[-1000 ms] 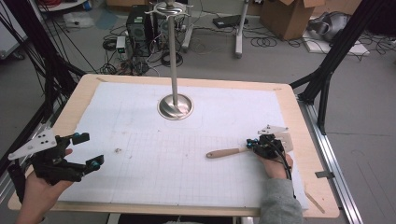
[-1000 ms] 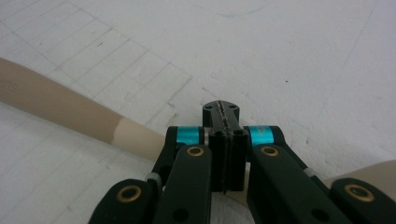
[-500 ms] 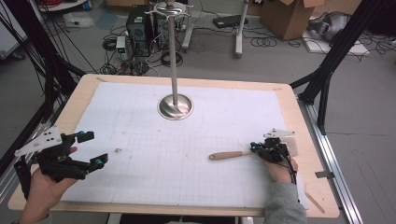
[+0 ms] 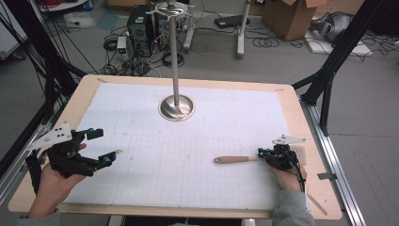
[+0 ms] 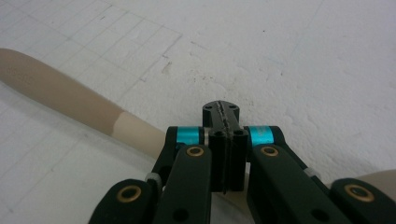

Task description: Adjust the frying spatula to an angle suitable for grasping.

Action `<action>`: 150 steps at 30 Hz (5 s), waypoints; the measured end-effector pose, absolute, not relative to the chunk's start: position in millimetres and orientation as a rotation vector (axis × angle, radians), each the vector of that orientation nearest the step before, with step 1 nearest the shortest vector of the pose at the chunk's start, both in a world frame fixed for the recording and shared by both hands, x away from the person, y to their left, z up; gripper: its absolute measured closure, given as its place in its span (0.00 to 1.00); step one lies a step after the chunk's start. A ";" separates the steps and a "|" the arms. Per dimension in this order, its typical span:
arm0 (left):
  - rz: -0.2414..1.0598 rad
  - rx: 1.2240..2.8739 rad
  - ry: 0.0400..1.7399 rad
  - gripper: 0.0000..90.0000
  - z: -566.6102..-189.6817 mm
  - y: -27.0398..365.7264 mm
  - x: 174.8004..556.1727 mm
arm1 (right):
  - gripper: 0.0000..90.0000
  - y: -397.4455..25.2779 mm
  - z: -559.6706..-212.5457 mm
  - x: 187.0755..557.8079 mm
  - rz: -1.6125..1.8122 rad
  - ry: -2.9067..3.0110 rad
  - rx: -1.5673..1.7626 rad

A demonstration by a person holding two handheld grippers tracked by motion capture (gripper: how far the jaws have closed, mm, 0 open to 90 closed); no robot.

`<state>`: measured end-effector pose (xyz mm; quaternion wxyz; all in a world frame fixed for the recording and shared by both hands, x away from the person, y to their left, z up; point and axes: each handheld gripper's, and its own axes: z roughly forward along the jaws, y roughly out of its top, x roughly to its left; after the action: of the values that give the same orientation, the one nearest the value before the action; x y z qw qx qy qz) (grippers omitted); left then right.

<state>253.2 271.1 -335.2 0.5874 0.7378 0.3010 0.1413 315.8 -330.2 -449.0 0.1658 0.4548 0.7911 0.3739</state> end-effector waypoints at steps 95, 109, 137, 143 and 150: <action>0.302 1.730 0.680 0.02 -337.1 261.0 268.5 | 1.00 -273.3 -447.6 282.6 1.174 2.541 0.798; 0.308 1.728 0.694 0.02 -338.4 264.7 265.8 | 1.00 -268.7 -448.9 287.4 1.139 2.515 0.793; 0.346 1.717 0.734 0.02 -337.6 279.6 252.3 | 1.00 -261.3 -448.8 306.3 1.094 2.432 0.899; 0.356 1.713 0.741 0.02 -337.4 282.8 248.9 | 1.00 -260.0 -449.2 311.5 1.086 2.406 0.926; 0.365 1.709 0.756 0.02 -337.9 287.2 244.3 | 1.00 -259.4 -449.9 317.8 1.081 2.377 0.961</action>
<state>244.3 287.2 -337.9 0.5800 0.7312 0.3234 0.1562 317.8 -259.4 -449.9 0.1786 0.3397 0.8406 0.3822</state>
